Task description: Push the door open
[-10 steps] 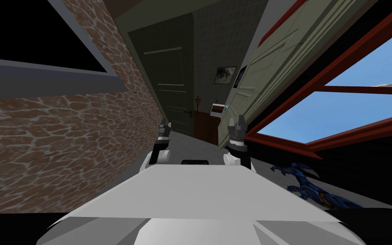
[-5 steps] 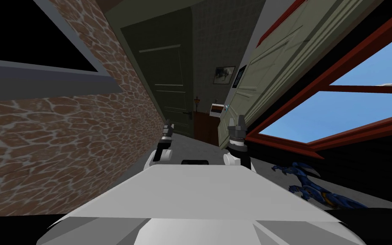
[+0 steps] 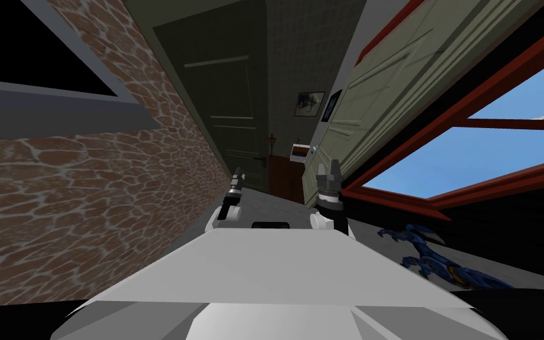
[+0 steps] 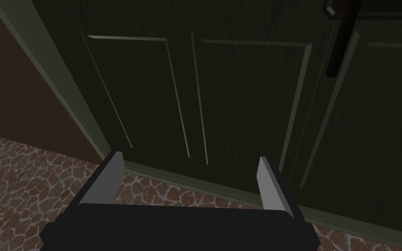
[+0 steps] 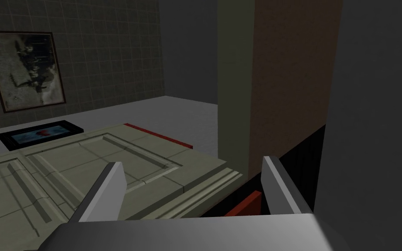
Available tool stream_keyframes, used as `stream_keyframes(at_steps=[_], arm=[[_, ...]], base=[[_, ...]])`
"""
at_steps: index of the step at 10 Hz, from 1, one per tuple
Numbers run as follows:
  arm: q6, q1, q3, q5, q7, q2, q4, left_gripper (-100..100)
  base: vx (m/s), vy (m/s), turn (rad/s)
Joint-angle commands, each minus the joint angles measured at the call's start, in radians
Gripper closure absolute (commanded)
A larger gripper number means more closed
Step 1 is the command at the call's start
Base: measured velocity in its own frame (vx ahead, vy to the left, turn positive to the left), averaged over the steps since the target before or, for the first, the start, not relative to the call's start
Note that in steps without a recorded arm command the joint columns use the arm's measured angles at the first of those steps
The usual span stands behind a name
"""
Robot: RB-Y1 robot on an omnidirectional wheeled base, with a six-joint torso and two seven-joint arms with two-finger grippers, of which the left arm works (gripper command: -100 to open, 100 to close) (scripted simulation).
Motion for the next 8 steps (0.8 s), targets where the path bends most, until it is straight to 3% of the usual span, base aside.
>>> stream_keyframes(at_steps=[1,8], arm=[[0.005,-0.013,-0.01,0.001,0.0,0.001,0.033,-100],[0.035,-0.094,-0.046,0.01,0.007,0.012,0.202,-100]], base=[[0.094,0.054,-0.064],[0.101,0.085,-0.068]])
